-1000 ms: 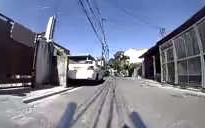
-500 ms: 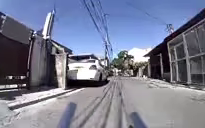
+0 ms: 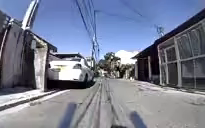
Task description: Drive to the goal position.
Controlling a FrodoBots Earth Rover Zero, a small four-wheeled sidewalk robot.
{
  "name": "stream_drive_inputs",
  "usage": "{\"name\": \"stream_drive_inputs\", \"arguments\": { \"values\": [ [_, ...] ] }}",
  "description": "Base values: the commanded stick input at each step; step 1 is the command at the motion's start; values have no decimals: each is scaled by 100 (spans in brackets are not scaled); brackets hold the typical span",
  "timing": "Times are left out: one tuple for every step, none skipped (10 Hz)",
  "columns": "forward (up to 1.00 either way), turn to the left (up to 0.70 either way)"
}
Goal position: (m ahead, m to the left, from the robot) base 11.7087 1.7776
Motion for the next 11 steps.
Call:
{"name": "stream_drive_inputs", "arguments": {
  "values": [
    [100, -6],
    [100, 4],
    [100, 10],
    [100, 11],
    [100, 15],
    [100, 16],
    [100, 7],
    [100, -3],
    [100, -22],
    [100, -40],
    [100, -27]
  ]
}}
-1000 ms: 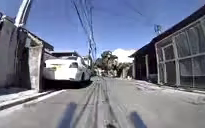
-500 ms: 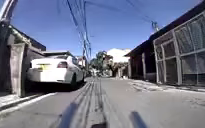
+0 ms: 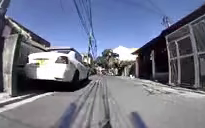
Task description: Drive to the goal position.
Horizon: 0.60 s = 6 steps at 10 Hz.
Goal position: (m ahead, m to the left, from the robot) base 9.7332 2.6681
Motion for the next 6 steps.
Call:
{"name": "stream_drive_inputs", "arguments": {
  "values": [
    [100, -3],
    [100, 0],
    [100, 2],
    [100, 6],
    [100, 8],
    [100, 5]
  ]
}}
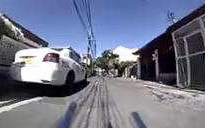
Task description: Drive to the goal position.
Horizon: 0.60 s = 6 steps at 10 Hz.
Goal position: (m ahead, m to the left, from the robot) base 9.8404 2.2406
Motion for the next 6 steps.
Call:
{"name": "stream_drive_inputs", "arguments": {
  "values": [
    [100, 2],
    [100, 10],
    [100, 15],
    [100, 22],
    [100, -1],
    [100, -40]
  ]
}}
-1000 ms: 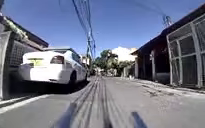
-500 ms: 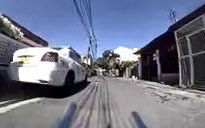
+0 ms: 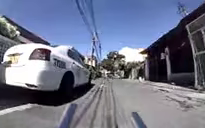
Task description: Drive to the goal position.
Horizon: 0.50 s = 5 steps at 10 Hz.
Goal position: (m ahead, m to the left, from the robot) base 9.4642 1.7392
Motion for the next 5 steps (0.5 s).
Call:
{"name": "stream_drive_inputs", "arguments": {
  "values": [
    [100, -36],
    [100, -38],
    [100, -40],
    [100, -40],
    [100, -40]
  ]
}}
